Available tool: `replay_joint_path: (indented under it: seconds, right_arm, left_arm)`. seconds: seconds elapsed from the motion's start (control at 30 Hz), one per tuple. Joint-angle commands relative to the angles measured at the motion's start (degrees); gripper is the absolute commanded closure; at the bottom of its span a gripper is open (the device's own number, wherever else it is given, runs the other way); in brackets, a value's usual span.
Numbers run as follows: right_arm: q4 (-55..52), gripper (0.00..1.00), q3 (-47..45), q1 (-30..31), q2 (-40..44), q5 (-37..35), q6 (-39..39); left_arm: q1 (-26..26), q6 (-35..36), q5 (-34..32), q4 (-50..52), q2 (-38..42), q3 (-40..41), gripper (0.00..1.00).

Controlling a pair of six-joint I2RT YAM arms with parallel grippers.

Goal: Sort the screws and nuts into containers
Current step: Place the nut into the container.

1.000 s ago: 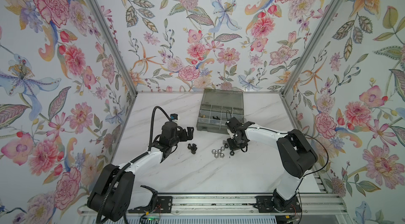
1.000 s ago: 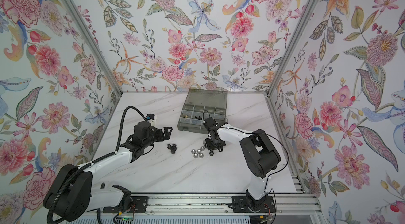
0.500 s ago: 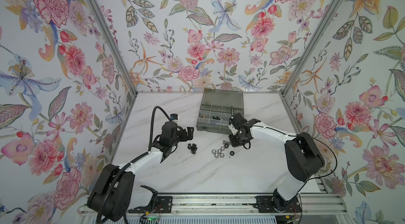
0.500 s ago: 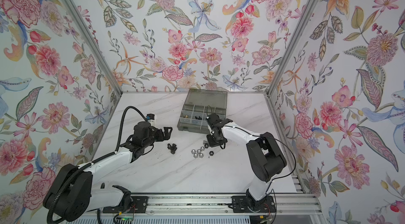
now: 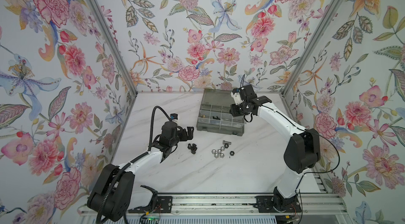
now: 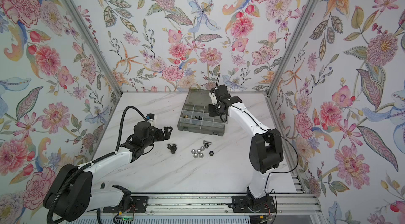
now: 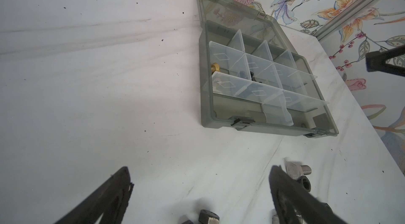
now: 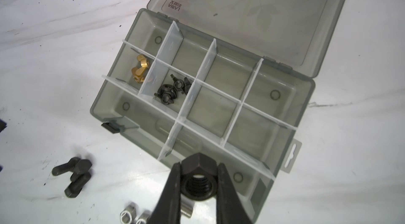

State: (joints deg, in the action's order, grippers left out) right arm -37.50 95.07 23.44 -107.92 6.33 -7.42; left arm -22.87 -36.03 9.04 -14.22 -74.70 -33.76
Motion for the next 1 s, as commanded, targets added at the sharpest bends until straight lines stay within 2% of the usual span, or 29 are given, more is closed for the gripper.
replay_joint_path:
  seconds: [0.0, 0.13, 0.33, 0.97]
  right_arm:
    - [-1.4, 1.00, 5.0, 0.0, -6.0, -1.8, 1.5]
    - [-1.4, 1.00, 9.8, -0.2, -11.3, -2.0, 1.3]
    - [-1.5, 1.00, 11.1, -0.2, -15.3, -2.9, 1.1]
    - [-1.5, 0.97, 8.5, 0.4, -15.6, -3.2, 1.3]
  left_arm:
    - [0.3, 0.1, 0.7, -0.3, 0.8, -0.3, 0.01]
    - [0.3, 0.3, 0.5, 0.6, 1.1, -0.8, 0.01]
    - [0.3, 0.3, 0.0, 1.0, 1.9, -0.6, 0.01]
    - [0.3, 0.3, 0.1, 1.0, 2.3, -0.3, 0.01]
